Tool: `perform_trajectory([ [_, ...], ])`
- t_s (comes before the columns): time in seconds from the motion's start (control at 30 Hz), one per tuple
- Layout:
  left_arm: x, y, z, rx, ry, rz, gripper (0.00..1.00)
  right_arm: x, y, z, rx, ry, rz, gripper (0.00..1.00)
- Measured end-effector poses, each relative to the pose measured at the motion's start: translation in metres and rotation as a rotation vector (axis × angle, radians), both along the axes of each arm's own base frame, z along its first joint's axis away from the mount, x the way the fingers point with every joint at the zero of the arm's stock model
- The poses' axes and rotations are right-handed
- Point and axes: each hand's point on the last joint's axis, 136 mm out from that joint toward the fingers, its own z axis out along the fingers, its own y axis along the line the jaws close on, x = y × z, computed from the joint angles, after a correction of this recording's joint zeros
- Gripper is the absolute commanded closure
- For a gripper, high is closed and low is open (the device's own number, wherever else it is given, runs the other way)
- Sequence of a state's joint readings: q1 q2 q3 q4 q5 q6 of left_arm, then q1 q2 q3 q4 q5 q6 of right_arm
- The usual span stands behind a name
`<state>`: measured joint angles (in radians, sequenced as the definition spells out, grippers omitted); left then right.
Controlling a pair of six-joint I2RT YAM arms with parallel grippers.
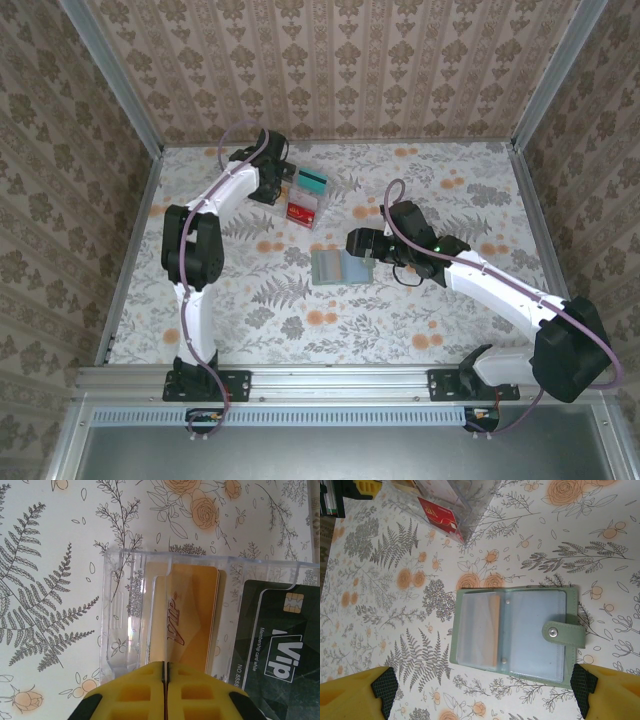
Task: Take the credit cards out of the card holder
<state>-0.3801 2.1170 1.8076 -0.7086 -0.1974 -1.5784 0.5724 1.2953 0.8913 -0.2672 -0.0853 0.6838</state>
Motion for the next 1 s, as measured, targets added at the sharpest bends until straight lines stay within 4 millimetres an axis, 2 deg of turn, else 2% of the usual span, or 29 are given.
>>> perform_trajectory([
  [0.23,0.007,0.003,-0.012,0.006,0.014,-0.006,0.91,0.000,0.000,0.000,-0.001,0.002,0.000,0.08],
  [0.33,0.010,0.003,-0.015,0.012,0.018,-0.029,0.96,0.000,0.000,0.001,0.000,0.000,0.000,0.08],
  [0.6,0.013,0.001,-0.011,0.017,0.009,-0.073,0.99,0.004,0.003,0.008,0.010,-0.014,0.000,0.08],
  [1.0,0.018,-0.006,-0.004,0.059,-0.022,-0.158,1.00,0.004,0.003,0.006,0.006,-0.009,0.000,0.08],
])
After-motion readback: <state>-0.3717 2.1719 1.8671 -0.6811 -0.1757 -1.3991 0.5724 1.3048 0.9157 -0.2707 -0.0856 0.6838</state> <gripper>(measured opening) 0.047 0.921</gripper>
